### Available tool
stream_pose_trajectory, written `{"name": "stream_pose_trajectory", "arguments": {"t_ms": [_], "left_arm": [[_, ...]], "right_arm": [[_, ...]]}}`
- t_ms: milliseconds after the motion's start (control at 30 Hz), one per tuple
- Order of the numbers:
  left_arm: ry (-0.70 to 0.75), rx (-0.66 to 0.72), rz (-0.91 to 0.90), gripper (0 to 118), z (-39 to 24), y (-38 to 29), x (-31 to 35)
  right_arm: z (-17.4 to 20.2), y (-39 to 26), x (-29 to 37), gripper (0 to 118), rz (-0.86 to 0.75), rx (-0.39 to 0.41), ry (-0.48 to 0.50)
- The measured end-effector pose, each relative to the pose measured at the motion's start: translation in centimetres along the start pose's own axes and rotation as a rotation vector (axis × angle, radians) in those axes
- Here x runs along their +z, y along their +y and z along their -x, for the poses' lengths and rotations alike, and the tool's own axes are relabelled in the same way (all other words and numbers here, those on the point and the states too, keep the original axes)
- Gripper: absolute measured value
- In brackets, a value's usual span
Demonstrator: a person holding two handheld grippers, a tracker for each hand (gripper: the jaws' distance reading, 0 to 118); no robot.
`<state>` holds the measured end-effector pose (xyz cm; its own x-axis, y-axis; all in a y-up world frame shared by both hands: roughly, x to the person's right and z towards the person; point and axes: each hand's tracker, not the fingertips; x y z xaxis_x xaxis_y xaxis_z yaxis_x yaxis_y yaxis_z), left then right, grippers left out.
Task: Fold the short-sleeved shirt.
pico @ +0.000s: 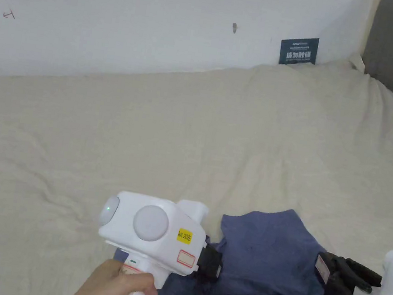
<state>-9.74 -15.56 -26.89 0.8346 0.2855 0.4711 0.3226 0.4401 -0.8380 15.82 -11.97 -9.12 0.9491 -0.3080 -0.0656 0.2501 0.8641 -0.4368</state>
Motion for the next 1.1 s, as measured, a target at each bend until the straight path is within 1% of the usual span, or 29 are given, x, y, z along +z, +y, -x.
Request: {"name": "stream_pose_trajectory", "arguments": {"t_ms": [33, 67, 100, 133, 200, 267, 333, 367, 400, 433, 467, 500, 533, 600, 667, 700, 733, 767, 800, 867, 900, 1000, 1100], "left_arm": [[-0.062, 0.040, -0.024, 48, 0.5, 0.0, 0.5], [-0.111, 0.078, -0.044, 88, 0.9, 0.0, 1.0], [-0.120, 0.103, -0.057, 111, 0.8, 0.1, 1.7], [-0.111, 0.101, -0.084, 118, 1.0, 0.0, 2.6], [-0.108, 0.091, -0.147, 118, 1.6, -0.3, 5.0], [-0.102, 0.134, -0.199, 118, 2.4, -0.7, 7.4], [-0.213, 0.234, -0.253, 118, 4.8, -1.8, 9.4], [-0.250, 0.283, -0.265, 114, 5.7, -2.3, 10.2], [-0.262, 0.337, -0.291, 106, 6.8, -3.1, 10.9], [-0.222, 0.375, -0.328, 87, 7.9, -3.8, 11.3], [-0.189, 0.399, -0.343, 50, 8.8, -4.5, 11.5], [-0.140, 0.393, -0.315, 23, 9.0, -5.1, 11.4], [-0.083, 0.393, -0.291, 11, 9.4, -5.7, 10.9], [-0.022, 0.416, -0.258, 10, 10.2, -6.7, 9.7], [-0.130, 0.424, -0.216, 10, 10.0, -7.2, 8.0], [-0.142, 0.433, -0.205, 10, 9.5, -7.3, 7.5], [-0.143, 0.416, -0.187, 10, 9.0, -7.1, 6.9], [-0.126, 0.361, -0.162, 10, 9.0, -6.8, 6.3], [-0.108, 0.336, -0.150, 10, 8.4, -6.5, 5.7], [-0.079, 0.287, -0.111, 10, 7.6, -5.7, 4.7], [-0.093, 0.302, -0.115, 10, 7.3, -5.5, 4.2], [-0.115, 0.287, -0.093, 10, 6.3, -4.7, 3.3], [-0.111, 0.238, -0.081, 10, 5.0, -3.7, 2.2]], "right_arm": [[-0.3, 0.0, 0.0, 0, -0.001, -0.002, -0.004], [-0.6, 0.1, 0.0, 0, -0.002, -0.006, -0.002], [-0.8, 0.2, 0.0, 0, -0.001, -0.015, 0.005], [-1.0, 0.2, 0.0, 0, 0.002, -0.020, 0.012], [-1.0, 0.2, -0.2, 0, 0.003, -0.023, 0.013], [-1.0, 0.2, -0.4, 0, 0.006, -0.022, 0.013], [-0.8, 0.2, -0.6, 0, 0.012, -0.024, 0.027], [-0.7, 0.1, -0.6, 0, 0.011, -0.023, 0.029], [-0.5, 0.1, -0.6, 0, 0.010, -0.021, 0.031], [-0.4, 0.0, -0.8, 0, 0.015, -0.013, 0.038], [-0.3, -0.1, -0.9, 0, 0.018, -0.010, 0.039], [-0.2, -0.1, -1.0, 0, 0.020, -0.007, 0.042], [-0.1, -0.2, -1.2, 0, 0.025, -0.005, 0.048], [0.1, -0.3, -1.3, 0, 0.031, -0.002, 0.056], [0.3, -0.3, -1.4, 0, 0.036, 0.003, 0.060], [0.4, -0.3, -1.5, 0, 0.040, 0.008, 0.062], [0.5, -0.4, -1.5, 0, 0.044, 0.015, 0.062], [0.5, -0.4, -1.5, 0, 0.045, 0.017, 0.057], [0.4, -0.4, -1.6, 0, 0.047, 0.017, 0.056], [0.1, -0.6, -1.8, 0, 0.051, 0.009, 0.052], [-0.1, -0.6, -1.8, 0, 0.053, 0.003, 0.050], [-0.4, -0.8, -1.7, 0, 0.058, -0.006, 0.043], [-0.9, -1.1, -1.9, 0, 0.070, -0.004, 0.033]]}}
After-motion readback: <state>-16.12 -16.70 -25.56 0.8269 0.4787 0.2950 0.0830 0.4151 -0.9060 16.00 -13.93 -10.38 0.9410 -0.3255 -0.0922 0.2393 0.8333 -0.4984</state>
